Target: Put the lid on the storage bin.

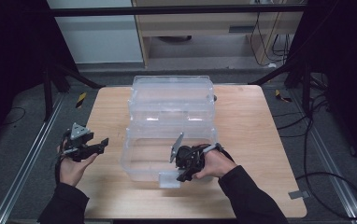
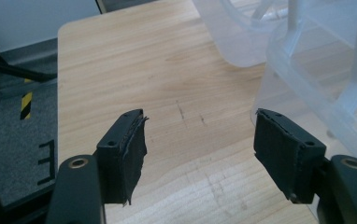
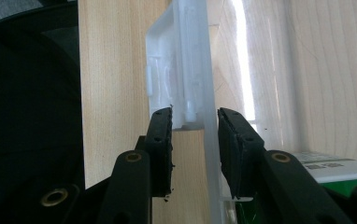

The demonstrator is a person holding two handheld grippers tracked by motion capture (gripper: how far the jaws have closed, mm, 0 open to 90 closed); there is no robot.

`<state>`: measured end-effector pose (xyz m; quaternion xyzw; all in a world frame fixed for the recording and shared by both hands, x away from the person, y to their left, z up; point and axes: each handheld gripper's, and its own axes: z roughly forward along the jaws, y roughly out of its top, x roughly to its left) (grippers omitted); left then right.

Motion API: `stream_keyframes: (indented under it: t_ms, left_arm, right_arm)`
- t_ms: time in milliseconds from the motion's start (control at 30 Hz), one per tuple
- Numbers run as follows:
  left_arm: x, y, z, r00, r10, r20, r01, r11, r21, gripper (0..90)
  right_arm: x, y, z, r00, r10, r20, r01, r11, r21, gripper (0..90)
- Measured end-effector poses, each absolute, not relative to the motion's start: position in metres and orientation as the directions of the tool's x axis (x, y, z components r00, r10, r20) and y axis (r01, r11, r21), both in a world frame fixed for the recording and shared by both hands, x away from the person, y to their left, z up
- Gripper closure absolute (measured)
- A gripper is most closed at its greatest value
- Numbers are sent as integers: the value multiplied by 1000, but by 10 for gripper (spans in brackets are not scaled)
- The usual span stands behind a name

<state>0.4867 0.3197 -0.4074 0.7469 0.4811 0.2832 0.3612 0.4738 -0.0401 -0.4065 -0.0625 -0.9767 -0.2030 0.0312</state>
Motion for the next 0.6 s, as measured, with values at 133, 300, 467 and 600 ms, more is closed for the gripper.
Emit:
stream_keyframes:
  t_ms: [133,300,467,600]
  left_arm:
    - [488,321,-396,392,917,77,489,-278,826,333]
    - [490,321,-380,433,897,85,450,-297,842,340]
    - [494,321,-370,474,877,79,428,-308,849,340]
    - [499,320,-359,518,850,93,395,-334,856,341]
  right_arm:
    - [473,-41,-407,-990,109,86,135,908,397,665]
    - [472,-41,-407,-991,111,79,133,906,402,665]
    - [471,-41,-407,-992,107,71,126,906,404,666]
    - [472,-41,-407,-992,105,72,125,906,405,666]
